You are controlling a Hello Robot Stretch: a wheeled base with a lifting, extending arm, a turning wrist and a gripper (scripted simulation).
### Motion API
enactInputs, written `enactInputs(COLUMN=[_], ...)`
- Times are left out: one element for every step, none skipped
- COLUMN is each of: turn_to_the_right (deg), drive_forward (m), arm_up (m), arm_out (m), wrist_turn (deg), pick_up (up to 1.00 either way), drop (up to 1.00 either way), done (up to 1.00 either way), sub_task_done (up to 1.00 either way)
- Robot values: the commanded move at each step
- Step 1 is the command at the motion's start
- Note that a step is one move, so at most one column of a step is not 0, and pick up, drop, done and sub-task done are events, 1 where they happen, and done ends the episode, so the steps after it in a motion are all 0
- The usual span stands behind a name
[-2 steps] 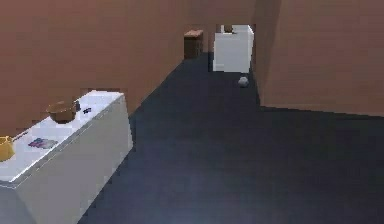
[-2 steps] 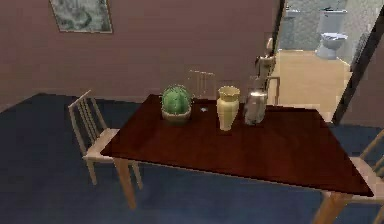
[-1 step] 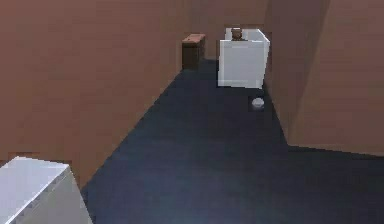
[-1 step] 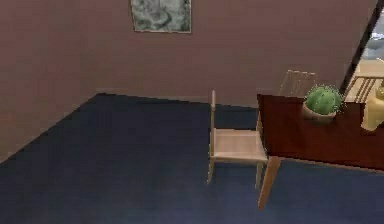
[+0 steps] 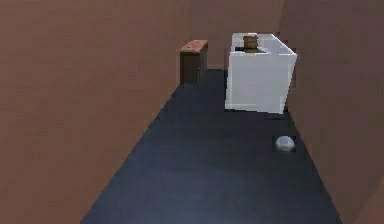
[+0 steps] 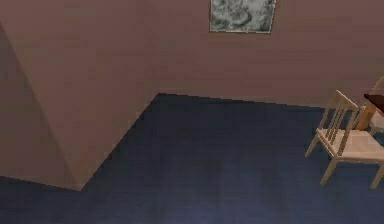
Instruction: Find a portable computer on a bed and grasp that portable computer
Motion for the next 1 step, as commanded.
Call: enactInputs(turn_to_the_right=[0.0], drive_forward=[1.00], arm_up=[0.00], arm_out=[0.00], wrist_turn=[0.0], pick_up=[0.00], drop=[0.00], done=[0.00], sub_task_done=[0.00])
